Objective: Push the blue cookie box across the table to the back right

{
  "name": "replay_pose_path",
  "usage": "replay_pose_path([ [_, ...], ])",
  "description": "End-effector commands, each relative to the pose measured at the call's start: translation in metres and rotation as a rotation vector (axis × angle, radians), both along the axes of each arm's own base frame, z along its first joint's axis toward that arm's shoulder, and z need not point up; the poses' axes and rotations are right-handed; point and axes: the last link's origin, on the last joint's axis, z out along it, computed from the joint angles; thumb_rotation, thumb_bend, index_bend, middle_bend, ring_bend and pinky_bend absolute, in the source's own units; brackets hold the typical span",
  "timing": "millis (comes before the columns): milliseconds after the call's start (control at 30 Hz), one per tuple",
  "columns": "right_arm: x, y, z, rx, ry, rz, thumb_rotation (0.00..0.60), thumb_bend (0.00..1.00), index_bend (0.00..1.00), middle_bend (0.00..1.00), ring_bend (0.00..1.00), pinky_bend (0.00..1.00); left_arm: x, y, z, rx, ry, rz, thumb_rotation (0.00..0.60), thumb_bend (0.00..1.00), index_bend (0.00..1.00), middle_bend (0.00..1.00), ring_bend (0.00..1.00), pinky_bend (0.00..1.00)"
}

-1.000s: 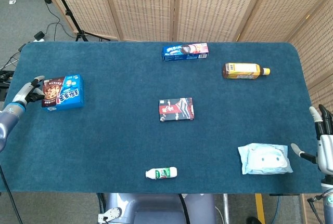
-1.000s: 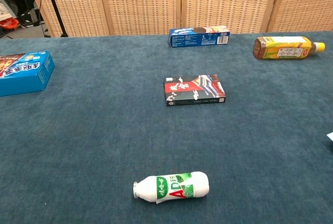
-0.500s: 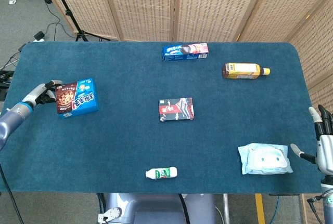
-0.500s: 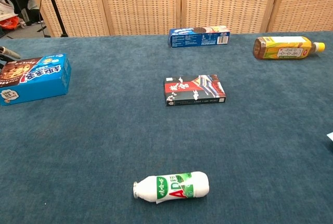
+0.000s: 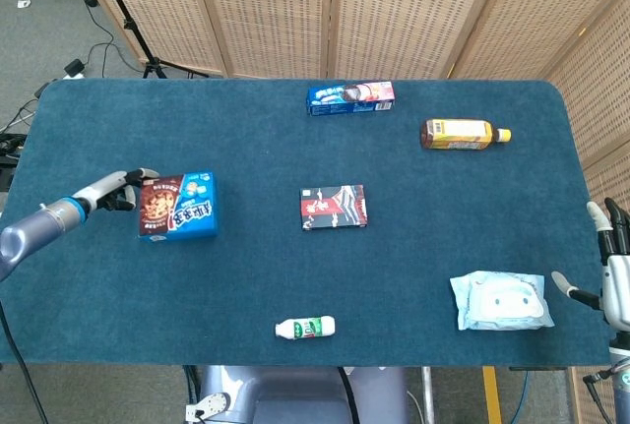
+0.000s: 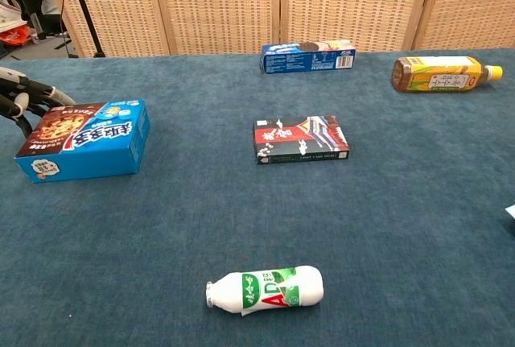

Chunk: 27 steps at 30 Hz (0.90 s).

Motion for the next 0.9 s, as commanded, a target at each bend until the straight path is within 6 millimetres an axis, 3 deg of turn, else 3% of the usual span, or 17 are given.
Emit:
replay_pose_path([
  [33, 0.000, 0.000, 0.001, -0.002, -0.002, 0.000, 0.600, 0.00, 0.00, 0.00, 0.00, 0.00, 0.020, -0.007, -0.004, -0.095, 0.023, -0.089, 0.600, 1.00, 0.16, 0.17, 0.16, 0.38],
  [400, 0.000, 0.000, 0.002, -0.002, -0.007, 0.003, 0.600, 0.00, 0.00, 0.00, 0.00, 0.00, 0.060, -0.030, -0.020, -0.199, -0.028, -0.207, 0.600, 1.00, 0.16, 0.17, 0.16, 0.38],
  [900, 0.000, 0.001, 0.003, 0.001, -0.013, 0.007, 0.600, 0.00, 0.00, 0.00, 0.00, 0.00, 0.104, -0.041, -0.056, -0.185, -0.150, -0.241, 0.600, 1.00, 0.16, 0.17, 0.16, 0.38],
])
